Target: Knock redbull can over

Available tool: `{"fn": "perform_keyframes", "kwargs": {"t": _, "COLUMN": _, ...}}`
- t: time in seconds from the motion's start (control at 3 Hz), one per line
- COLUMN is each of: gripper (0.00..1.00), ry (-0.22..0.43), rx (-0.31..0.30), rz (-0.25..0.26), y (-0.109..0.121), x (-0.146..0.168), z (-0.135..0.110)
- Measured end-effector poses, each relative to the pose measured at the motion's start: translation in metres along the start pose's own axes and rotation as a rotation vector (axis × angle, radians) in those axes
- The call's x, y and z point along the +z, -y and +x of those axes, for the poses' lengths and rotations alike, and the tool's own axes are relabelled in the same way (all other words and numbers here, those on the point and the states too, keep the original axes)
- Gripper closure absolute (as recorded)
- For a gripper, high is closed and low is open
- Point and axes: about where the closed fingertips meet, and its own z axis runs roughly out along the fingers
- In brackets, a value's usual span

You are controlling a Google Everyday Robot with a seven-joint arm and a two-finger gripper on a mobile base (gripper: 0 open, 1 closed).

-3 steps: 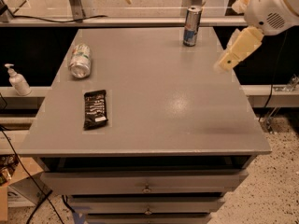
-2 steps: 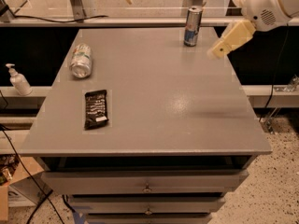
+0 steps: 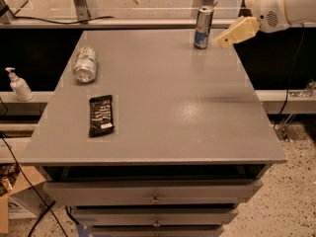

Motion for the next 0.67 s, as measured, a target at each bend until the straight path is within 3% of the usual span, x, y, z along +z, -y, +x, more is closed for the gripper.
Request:
{"fn": "perform_keyframes", "kwargs": {"t": 0.33, "gripper": 0.00, "ry": 0.006, "rx": 0.008, "rz": -0.003, "y": 0.0028, "x": 0.0042, "z": 0.0027}}
{"fn": "perform_keyframes", "kwargs": {"t": 0.67, "gripper": 0.00, "ry": -0.032, "rx": 0.028, "rz": 0.007, "y": 0.0019, "x": 0.0089, "z": 0.0102}}
